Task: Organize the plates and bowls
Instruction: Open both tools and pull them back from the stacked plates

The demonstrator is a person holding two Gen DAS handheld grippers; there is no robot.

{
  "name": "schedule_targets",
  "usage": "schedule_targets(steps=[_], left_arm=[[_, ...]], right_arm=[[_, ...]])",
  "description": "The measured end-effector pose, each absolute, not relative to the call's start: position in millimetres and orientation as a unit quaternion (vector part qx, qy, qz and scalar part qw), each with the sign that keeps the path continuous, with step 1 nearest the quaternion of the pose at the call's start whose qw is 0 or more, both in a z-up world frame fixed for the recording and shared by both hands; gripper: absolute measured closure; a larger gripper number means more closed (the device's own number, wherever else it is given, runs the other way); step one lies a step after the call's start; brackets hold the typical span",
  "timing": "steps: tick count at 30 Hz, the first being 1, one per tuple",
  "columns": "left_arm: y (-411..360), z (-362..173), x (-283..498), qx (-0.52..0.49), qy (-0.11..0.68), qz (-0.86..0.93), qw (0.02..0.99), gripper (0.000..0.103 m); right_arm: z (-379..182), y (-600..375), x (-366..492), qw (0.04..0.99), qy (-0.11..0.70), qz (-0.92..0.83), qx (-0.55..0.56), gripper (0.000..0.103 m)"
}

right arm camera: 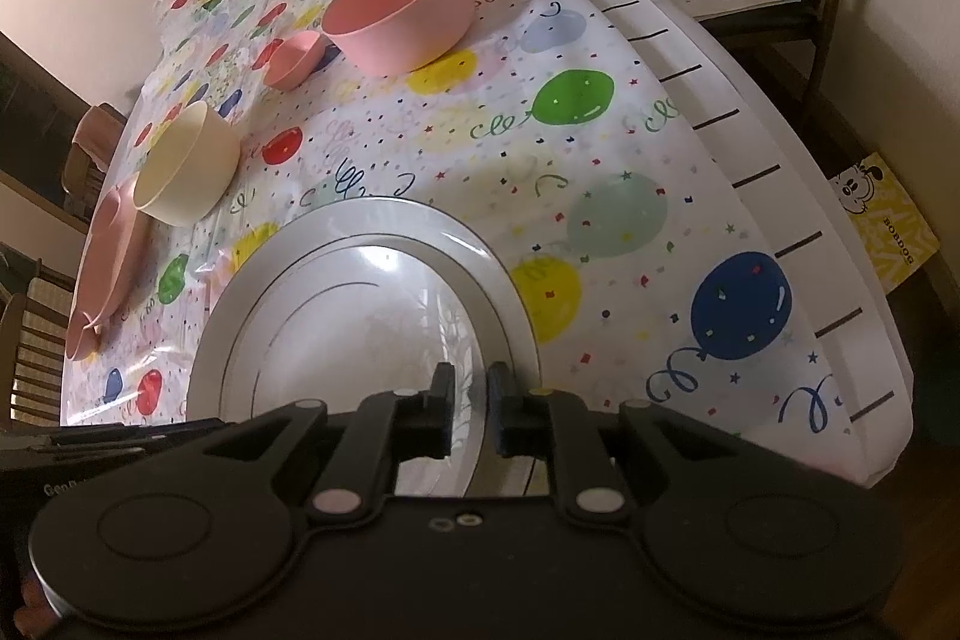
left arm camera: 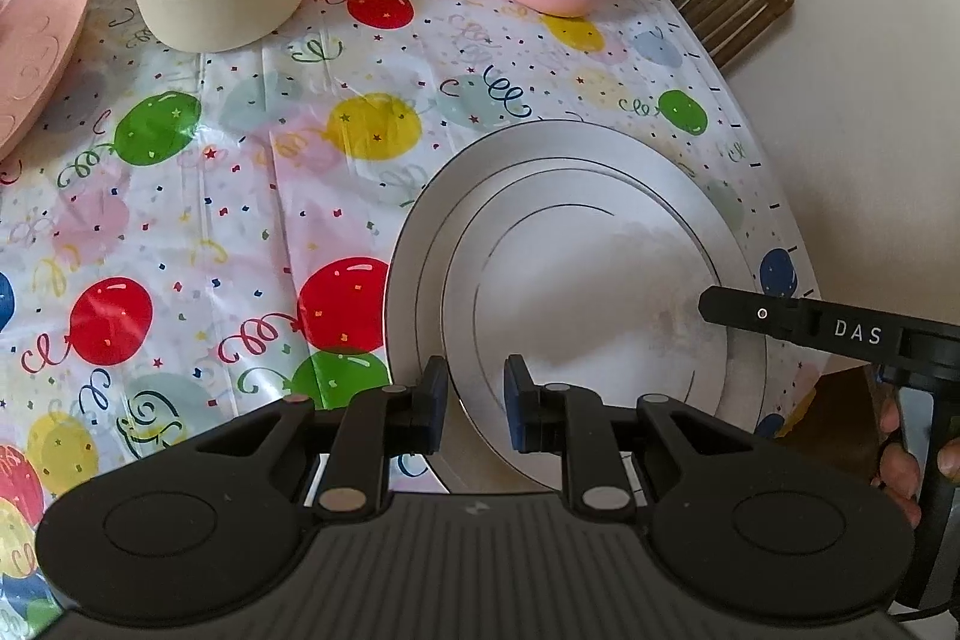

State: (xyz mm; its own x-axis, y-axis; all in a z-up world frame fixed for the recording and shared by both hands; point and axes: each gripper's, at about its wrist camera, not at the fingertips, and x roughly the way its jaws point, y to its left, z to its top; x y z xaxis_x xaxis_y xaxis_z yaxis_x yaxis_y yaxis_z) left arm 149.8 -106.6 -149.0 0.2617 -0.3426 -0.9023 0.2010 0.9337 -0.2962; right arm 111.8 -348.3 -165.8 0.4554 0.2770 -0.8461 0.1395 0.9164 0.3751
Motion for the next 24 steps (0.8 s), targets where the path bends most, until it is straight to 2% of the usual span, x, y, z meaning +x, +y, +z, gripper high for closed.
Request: schedule_targets(steps=[4,10,17,24], left_arm=[[-105.7,-146.8,148.9,-0.06,0.581,-0.17,0.794,0.084],[-104.6,-136.4,144.9,-0.055,0.566,-0.172,0.804,0.084],[-108.5,-110.0,135.8,-0.035,0.525,-0.184,0.83,0.084],[-109.1,-78.2,133.2,-0.038,0.485,-0.184,0.854,0.083]], right_arm=[[-163.4,-348.0,111.5,0.83,0.521,0.043,0.193,0.089],[-154.2,-338.8,109.5,0.838,0.517,0.052,0.17,0.082],[-129.9,-325.6,107.1,0.857,0.492,0.067,0.137,0.079],[-94.7,-305.6,104.5,0.882,0.449,0.092,0.106,0.068]])
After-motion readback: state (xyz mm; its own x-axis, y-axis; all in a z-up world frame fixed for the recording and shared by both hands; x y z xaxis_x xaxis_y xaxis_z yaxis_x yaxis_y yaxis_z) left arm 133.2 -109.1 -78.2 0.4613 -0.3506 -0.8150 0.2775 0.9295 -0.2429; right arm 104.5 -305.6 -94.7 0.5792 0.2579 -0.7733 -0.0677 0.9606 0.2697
